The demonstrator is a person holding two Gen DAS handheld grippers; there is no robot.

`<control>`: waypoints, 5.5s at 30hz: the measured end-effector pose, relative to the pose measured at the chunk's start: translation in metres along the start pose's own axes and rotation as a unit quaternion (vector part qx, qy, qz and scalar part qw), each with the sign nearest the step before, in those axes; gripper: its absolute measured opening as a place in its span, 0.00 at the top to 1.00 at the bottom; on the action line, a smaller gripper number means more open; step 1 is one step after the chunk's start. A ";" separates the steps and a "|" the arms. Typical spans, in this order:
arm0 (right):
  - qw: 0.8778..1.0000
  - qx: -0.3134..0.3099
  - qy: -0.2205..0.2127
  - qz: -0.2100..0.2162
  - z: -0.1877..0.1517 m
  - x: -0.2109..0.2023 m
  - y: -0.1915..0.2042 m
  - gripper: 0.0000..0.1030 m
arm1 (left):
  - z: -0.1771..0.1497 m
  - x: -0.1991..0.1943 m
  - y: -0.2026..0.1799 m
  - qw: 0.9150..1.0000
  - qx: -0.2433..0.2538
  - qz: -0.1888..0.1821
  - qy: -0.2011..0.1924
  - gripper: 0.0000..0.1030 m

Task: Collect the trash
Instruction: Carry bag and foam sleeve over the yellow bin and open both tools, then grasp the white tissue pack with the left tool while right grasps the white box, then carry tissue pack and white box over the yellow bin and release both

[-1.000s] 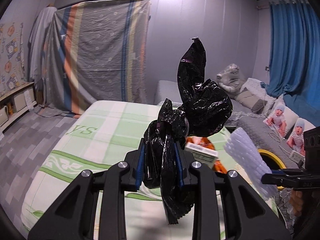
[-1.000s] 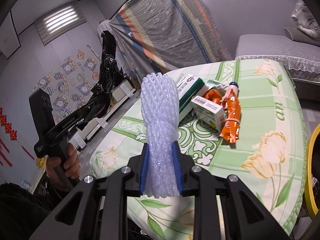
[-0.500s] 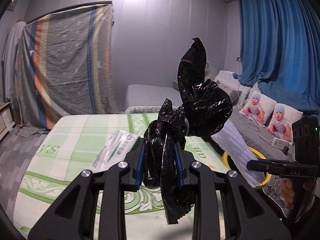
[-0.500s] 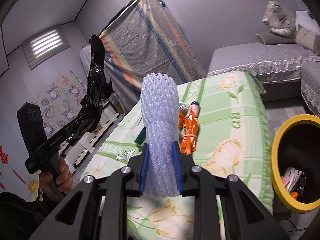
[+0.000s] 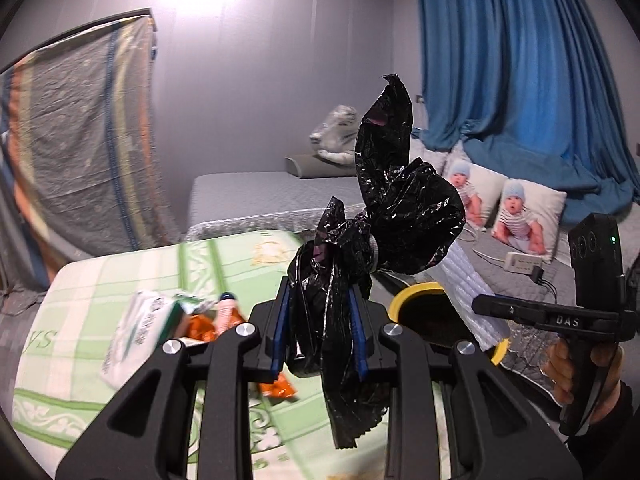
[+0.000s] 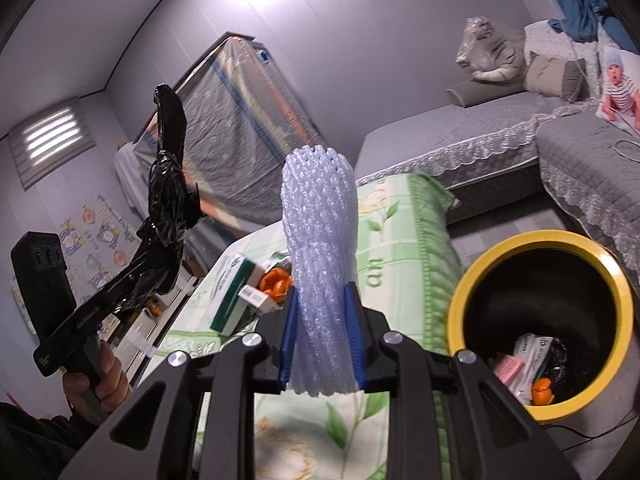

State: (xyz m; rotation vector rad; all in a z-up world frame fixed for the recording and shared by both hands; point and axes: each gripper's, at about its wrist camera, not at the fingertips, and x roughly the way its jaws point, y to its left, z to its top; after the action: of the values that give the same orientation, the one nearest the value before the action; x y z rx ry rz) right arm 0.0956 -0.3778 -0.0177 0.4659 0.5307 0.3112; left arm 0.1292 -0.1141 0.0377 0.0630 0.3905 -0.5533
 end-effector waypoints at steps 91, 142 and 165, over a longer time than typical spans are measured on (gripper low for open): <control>0.933 -0.314 0.170 0.032 -0.027 0.181 0.129 0.37 | -0.056 -0.021 0.233 0.977 -0.116 0.176 -0.027 0.08; 0.956 -0.166 0.214 0.113 -0.008 0.196 0.116 0.78 | -0.103 0.133 0.248 0.981 -0.013 0.053 0.187 0.08; 0.967 -0.129 0.185 0.121 -0.003 0.161 0.113 0.78 | -0.096 0.079 0.252 0.985 -0.026 0.078 0.149 0.22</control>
State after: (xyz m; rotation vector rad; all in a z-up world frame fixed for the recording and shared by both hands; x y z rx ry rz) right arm 0.2081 -0.2167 -0.0299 0.2171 0.7871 0.7030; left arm 0.2894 0.0761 -0.0929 0.1254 0.6849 -0.3777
